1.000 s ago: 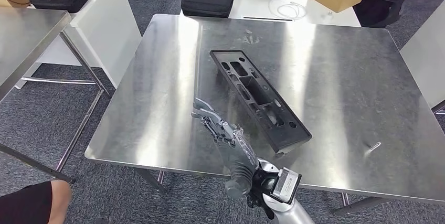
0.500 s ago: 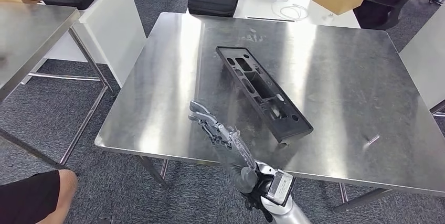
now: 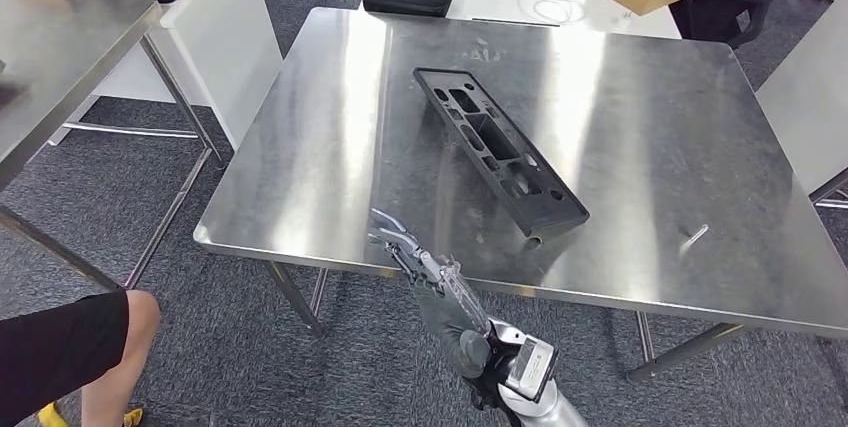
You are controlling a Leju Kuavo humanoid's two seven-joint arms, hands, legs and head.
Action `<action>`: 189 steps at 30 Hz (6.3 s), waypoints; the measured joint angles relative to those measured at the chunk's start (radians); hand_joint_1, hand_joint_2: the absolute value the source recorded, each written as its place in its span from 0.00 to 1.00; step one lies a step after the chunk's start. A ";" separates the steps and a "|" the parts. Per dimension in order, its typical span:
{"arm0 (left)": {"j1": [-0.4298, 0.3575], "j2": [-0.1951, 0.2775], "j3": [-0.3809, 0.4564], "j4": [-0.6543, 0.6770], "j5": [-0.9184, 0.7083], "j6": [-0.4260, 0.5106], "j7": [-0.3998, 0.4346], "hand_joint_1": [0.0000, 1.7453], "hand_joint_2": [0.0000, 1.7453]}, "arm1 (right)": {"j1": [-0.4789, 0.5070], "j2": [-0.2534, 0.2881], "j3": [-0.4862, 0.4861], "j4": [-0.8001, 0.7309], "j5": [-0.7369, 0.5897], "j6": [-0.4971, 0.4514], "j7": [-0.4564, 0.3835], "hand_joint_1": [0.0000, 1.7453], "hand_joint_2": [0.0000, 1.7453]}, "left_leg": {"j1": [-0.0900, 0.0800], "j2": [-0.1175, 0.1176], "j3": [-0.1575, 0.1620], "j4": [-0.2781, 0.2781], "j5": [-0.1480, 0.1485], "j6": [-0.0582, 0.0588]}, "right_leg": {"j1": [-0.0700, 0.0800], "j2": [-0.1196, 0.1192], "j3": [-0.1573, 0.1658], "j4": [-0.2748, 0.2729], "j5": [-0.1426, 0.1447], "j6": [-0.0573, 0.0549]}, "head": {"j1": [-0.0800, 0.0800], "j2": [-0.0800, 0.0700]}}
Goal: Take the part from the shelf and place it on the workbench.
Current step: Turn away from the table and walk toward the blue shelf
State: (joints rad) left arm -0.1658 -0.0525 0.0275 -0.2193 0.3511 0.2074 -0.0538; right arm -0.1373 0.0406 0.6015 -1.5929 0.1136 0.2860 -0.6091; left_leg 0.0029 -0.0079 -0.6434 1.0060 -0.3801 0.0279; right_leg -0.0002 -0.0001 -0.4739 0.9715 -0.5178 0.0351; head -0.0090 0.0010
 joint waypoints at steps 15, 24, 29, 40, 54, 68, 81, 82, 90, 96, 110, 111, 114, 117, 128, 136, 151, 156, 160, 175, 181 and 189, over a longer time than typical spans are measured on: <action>-0.001 0.008 0.002 -0.004 -0.034 -0.021 0.015 0.00 0.00 | -0.007 -0.014 0.017 0.074 0.014 -0.022 0.022 0.00 0.00 | 0.011 0.000 0.131 0.012 -0.141 -0.007 | -0.007 -0.015 -0.150 0.039 0.125 0.015 | 0.002 0.000; -0.001 0.012 0.006 -0.004 -0.060 -0.031 0.023 0.00 0.00 | 0.006 -0.041 0.007 0.227 0.047 -0.078 0.047 0.00 0.00 | 0.008 0.009 -0.004 0.009 -0.024 0.028 | -0.012 -0.004 -0.164 0.289 -0.033 0.036 | 0.002 0.000; -0.002 0.014 0.018 -0.005 -0.092 -0.033 0.025 0.00 0.00 | -0.008 -0.040 -0.043 0.467 0.114 -0.181 0.086 0.00 0.00 | 0.006 0.006 -0.034 0.001 0.033 0.001 | 0.002 -0.001 0.037 -0.002 -0.033 0.012 | 0.000 0.000; 0.006 0.021 0.056 -0.005 -0.156 -0.016 0.033 0.00 0.00 | -0.068 -0.029 -0.192 1.161 0.224 -0.475 0.420 0.00 0.00 | 0.024 0.005 -0.005 0.224 -0.118 -0.042 | -0.012 -0.019 -0.110 0.019 0.089 -0.017 | -0.004 0.000; 0.022 0.032 0.103 -0.008 -0.178 -0.055 0.036 0.00 0.00 | 0.022 -0.041 -0.259 1.383 0.203 -0.513 0.858 0.00 0.00 | 0.009 0.006 0.010 0.016 -0.041 0.024 | -0.017 -0.002 -0.176 0.312 -0.054 0.037 | 0.004 0.000; 0.057 0.045 0.153 -0.005 -0.190 -0.045 0.008 0.00 0.00 | 0.033 -0.002 -0.267 1.406 0.279 -0.476 0.825 0.00 0.00 | 0.012 0.009 -0.083 0.291 -0.187 -0.040 | -0.007 -0.012 -0.051 0.009 0.040 -0.038 | -0.002 0.000; 0.031 0.003 0.170 -0.005 -0.222 -0.011 0.021 0.00 0.00 | 0.007 0.013 -0.211 1.411 0.335 -0.424 0.869 0.00 0.00 | 0.007 0.013 0.092 -0.011 -0.098 0.026 | -0.007 -0.006 -0.200 0.217 -0.039 0.004 | 0.003 0.000; 0.030 0.003 0.174 -0.005 -0.220 -0.010 0.021 0.00 0.00 | 0.005 0.013 -0.208 1.411 0.339 -0.421 0.869 0.00 0.00 | 0.007 0.014 0.079 -0.011 -0.087 0.026 | -0.009 -0.005 -0.211 0.277 -0.067 0.007 | 0.003 0.000; 0.030 0.005 0.203 -0.005 -0.212 -0.016 0.016 0.00 0.00 | -0.011 0.019 -0.194 1.411 0.349 -0.407 0.865 0.00 0.00 | 0.008 0.017 0.018 -0.008 -0.021 -0.013 | -0.013 0.001 0.022 -0.002 -0.021 0.041 | 0.002 0.000; 0.034 0.012 0.214 -0.004 -0.213 -0.021 0.000 0.00 0.00 | -0.018 0.021 -0.193 1.412 0.350 -0.399 0.862 0.00 0.00 | 0.015 0.011 -0.041 0.162 -0.170 -0.037 | -0.020 -0.004 -0.021 0.000 0.020 -0.024 | 0.001 0.000; 0.029 0.010 0.227 -0.011 -0.257 -0.028 0.003 0.00 0.00 | -0.017 0.019 -0.193 1.417 0.347 -0.409 0.861 0.00 0.00 | 0.008 0.011 0.107 -0.004 -0.110 0.020 | -0.006 -0.004 -0.156 0.128 0.001 0.016 | 0.006 0.000; 0.029 0.010 0.227 -0.012 -0.260 -0.030 0.005 0.00 0.00 | -0.017 0.019 -0.193 1.417 0.348 -0.409 0.862 0.00 0.00 | 0.007 0.012 0.093 -0.004 -0.099 0.024 | -0.007 -0.002 -0.179 0.191 -0.040 0.012 | 0.007 0.000; 0.028 0.010 0.230 -0.013 -0.271 -0.036 0.009 0.00 0.00 | -0.016 0.018 -0.193 1.417 0.351 -0.410 0.863 0.00 0.00 | 0.006 0.016 0.054 -0.003 -0.069 0.024 | -0.008 -0.001 -0.204 0.338 -0.095 0.024 | 0.008 0.000; 0.028 0.009 0.232 -0.013 -0.279 -0.037 0.012 0.00 0.00 | -0.018 0.015 -0.193 1.417 0.352 -0.411 0.864 0.00 0.00 | 0.007 0.017 0.024 -0.002 -0.041 0.015 | -0.013 -0.001 -0.079 0.189 -0.039 0.046 | 0.008 0.000; 0.027 0.007 0.251 -0.014 -0.303 -0.031 0.019 0.00 0.00 | -0.019 0.013 -0.193 1.418 0.368 -0.411 0.867 0.00 0.00 | 0.011 0.009 -0.058 0.243 -0.205 -0.035 | -0.010 -0.007 -0.022 -0.004 0.029 -0.039 | 0.004 0.000; 0.025 0.006 0.263 -0.016 -0.312 -0.028 0.018 0.00 0.00 | -0.020 0.014 -0.193 1.418 0.375 -0.412 0.864 0.00 0.00 | 0.008 0.003 0.151 0.010 -0.149 -0.025 | -0.003 -0.008 -0.112 0.044 0.077 -0.003 | 0.005 0.000; 0.026 -0.002 0.281 -0.021 -0.320 -0.028 0.015 0.00 0.00 | -0.023 0.015 -0.185 1.419 0.394 -0.409 0.867 0.00 0.00 | 0.002 0.018 0.002 0.000 -0.003 -0.004 | -0.001 -0.001 0.052 -0.007 -0.041 0.015 | 0.006 0.000; 0.029 -0.002 0.289 -0.021 -0.325 -0.027 0.014 0.00 0.00 | -0.023 0.017 -0.178 1.419 0.404 -0.409 0.870 0.00 0.00 | 0.010 0.012 -0.031 0.084 -0.092 -0.031 | -0.012 -0.006 0.014 -0.010 -0.004 -0.035 | 0.005 0.000; 0.031 -0.003 0.295 -0.021 -0.339 -0.023 0.025 0.00 0.00 | -0.022 0.018 -0.173 1.419 0.413 -0.409 0.872 0.00 0.75 | 0.011 0.009 -0.067 0.291 -0.180 -0.041 | -0.007 -0.012 -0.029 -0.005 0.030 -0.043 | 0.004 0.000; 0.028 -0.012 0.310 -0.023 -0.372 -0.015 0.042 0.00 0.00 | -0.018 0.021 -0.160 1.420 0.424 -0.409 0.890 0.00 1.00 | 0.005 -0.013 0.074 -0.007 -0.078 0.028 | -0.003 -0.007 -0.193 0.320 -0.094 -0.007 | 0.007 0.000; 0.028 -0.016 0.316 -0.023 -0.377 -0.013 0.033 0.00 0.00 | -0.017 0.019 -0.160 1.420 0.423 -0.409 0.890 0.00 1.00 | 0.001 -0.066 0.059 -0.004 -0.055 0.004 | -0.006 0.058 -0.013 0.010 0.000 0.004 | 0.007 0.000; 0.029 -0.016 0.332 -0.024 -0.385 -0.034 -0.004 0.00 0.00 | -0.015 0.021 -0.160 1.420 0.422 -0.410 0.887 0.00 1.00 | 0.009 -0.001 -0.063 0.249 -0.191 -0.036 | -0.010 -0.025 -0.021 0.006 0.022 -0.037 | 0.003 0.000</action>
State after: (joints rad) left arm -0.1368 -0.0680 0.3595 -0.2433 -0.0338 0.1739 -0.0573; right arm -0.1523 0.0619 0.4411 -0.1732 0.5359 -0.1236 0.2777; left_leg 0.0119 -0.0086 -0.7063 1.2546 -0.5713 -0.0085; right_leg -0.0103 -0.0252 -0.4950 0.9773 -0.4962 -0.0015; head -0.0057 0.0011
